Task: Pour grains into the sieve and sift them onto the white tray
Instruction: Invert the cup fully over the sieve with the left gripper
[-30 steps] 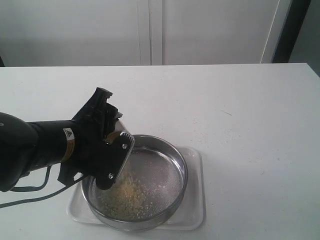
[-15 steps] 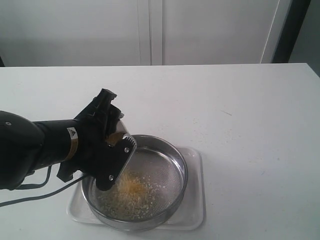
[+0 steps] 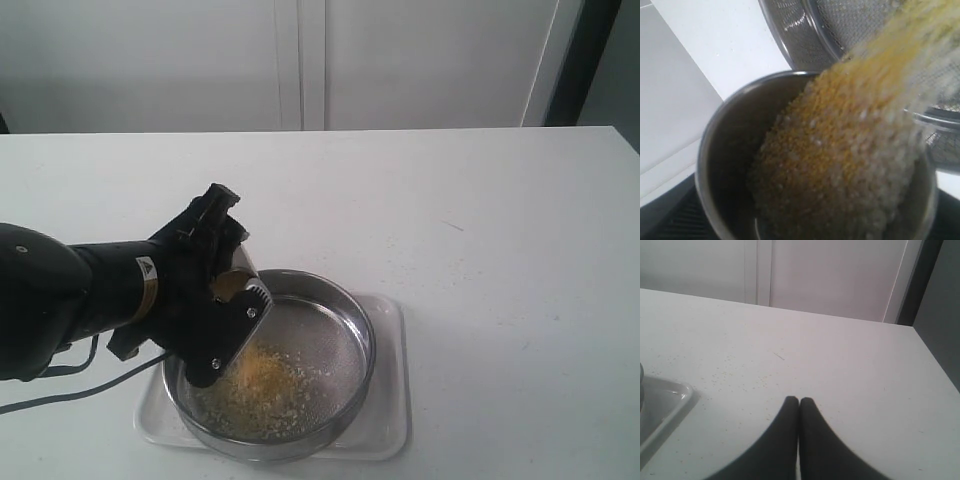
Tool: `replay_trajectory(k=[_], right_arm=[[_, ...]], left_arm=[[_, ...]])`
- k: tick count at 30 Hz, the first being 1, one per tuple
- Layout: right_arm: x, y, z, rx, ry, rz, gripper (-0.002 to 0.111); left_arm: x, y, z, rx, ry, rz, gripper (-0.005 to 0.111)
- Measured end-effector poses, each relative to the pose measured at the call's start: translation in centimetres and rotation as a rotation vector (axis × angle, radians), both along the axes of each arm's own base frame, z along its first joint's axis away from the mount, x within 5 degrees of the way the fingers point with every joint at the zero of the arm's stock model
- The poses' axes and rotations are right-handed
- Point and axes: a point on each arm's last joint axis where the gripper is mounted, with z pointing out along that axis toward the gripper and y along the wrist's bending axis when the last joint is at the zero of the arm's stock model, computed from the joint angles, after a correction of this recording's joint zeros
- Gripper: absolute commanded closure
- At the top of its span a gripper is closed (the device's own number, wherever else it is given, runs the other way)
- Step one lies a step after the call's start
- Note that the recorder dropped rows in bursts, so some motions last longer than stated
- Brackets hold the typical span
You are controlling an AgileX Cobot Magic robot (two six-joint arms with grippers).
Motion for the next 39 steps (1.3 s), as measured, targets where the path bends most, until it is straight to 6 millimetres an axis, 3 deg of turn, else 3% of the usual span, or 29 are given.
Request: replay_trajectory(k=[7,16,27,39], right_arm=[[0.0,0.0,0.0,0.0,0.0,0.0,0.108],[0.0,0.0,0.0,0.0,0.0,0.0,0.108],[0.0,0.0,0.0,0.0,0.0,0.0,0.108],[0.0,0.0,0.0,0.0,0.0,0.0,0.108]], left_arm=[[0.7,0.5,-0.5,0.077,-0.046,0.061,0.107],[-0.2,-2.3,-0.4,0.107,-0.093,0.012,0.107],[-0.4,-4.2,-1.1,0.298,-0.226,0.03,0.107],[-0.5,-4.3,-1.1,0.518,-0.313,-0.063,0.107]])
